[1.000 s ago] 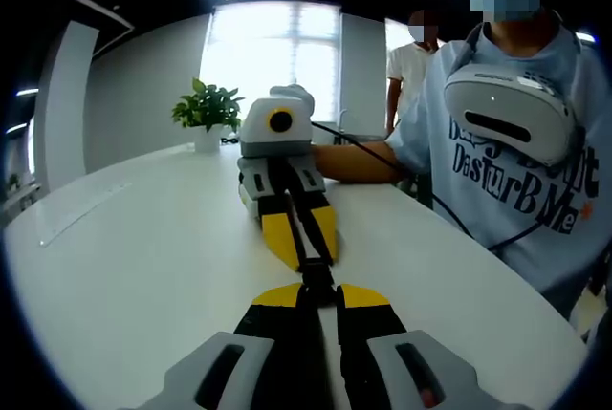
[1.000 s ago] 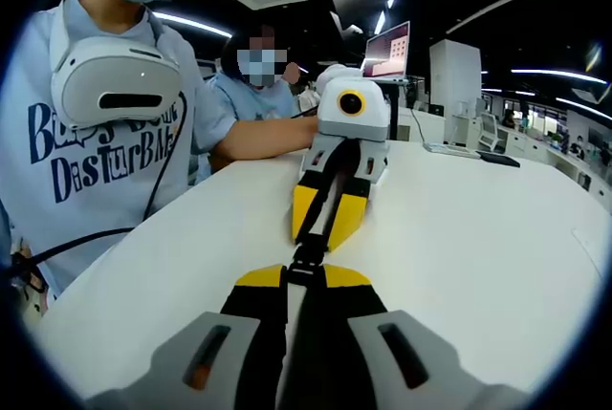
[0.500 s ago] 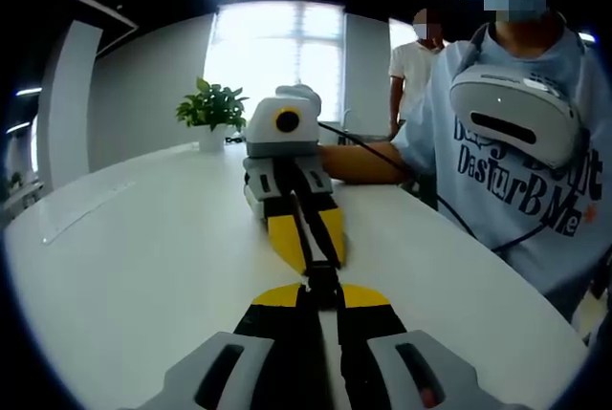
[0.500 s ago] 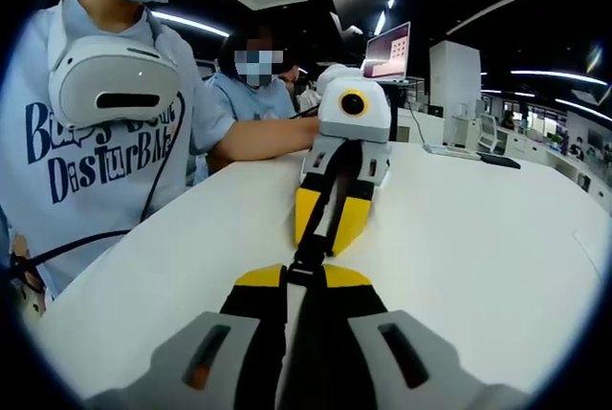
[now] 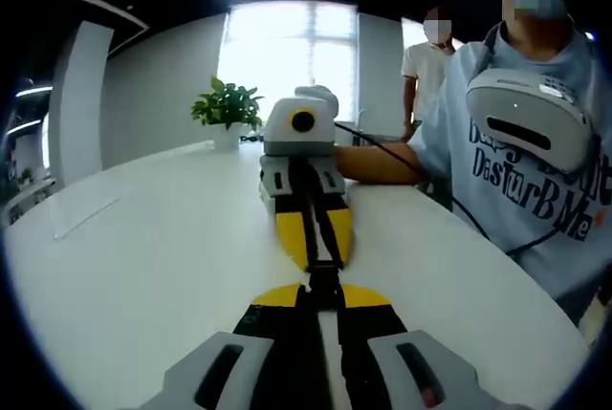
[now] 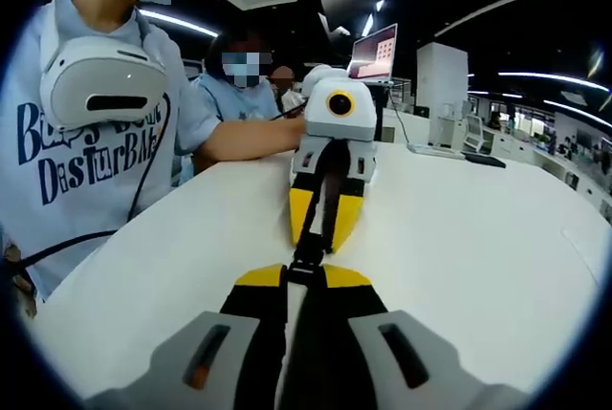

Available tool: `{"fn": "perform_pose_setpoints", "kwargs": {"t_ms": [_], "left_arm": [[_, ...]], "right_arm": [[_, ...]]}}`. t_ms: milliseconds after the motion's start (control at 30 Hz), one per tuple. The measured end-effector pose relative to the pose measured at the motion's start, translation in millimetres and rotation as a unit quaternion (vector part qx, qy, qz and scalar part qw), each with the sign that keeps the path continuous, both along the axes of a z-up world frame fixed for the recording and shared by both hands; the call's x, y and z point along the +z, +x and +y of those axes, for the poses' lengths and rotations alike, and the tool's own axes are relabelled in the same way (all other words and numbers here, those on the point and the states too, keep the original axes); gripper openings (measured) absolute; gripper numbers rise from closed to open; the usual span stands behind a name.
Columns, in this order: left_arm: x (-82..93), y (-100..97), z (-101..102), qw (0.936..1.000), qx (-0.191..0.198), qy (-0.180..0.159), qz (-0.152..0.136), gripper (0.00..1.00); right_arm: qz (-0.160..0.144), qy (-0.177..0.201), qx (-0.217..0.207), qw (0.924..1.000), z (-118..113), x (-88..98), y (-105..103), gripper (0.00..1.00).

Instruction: Snap the two parts of the plastic buckle together until the buckle closes and remains connected.

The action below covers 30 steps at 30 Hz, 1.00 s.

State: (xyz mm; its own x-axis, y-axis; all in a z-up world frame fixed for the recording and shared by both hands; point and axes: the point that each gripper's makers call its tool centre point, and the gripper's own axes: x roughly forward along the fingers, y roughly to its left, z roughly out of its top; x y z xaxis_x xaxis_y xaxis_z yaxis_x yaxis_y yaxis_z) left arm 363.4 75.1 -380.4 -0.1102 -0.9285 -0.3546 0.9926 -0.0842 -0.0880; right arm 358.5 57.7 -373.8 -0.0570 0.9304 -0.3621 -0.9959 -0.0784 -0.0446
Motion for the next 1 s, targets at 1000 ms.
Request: {"fn": "perform_pose_setpoints", "kwargs": {"t_ms": [1000], "left_arm": [[-0.9,1.5,0.8,1.0000,0.006,-0.006,-0.001,0.12]], "right_arm": [[0.010,0.002,-0.018,0.9998,1.3,-2.2,4.1,0.13]]}}
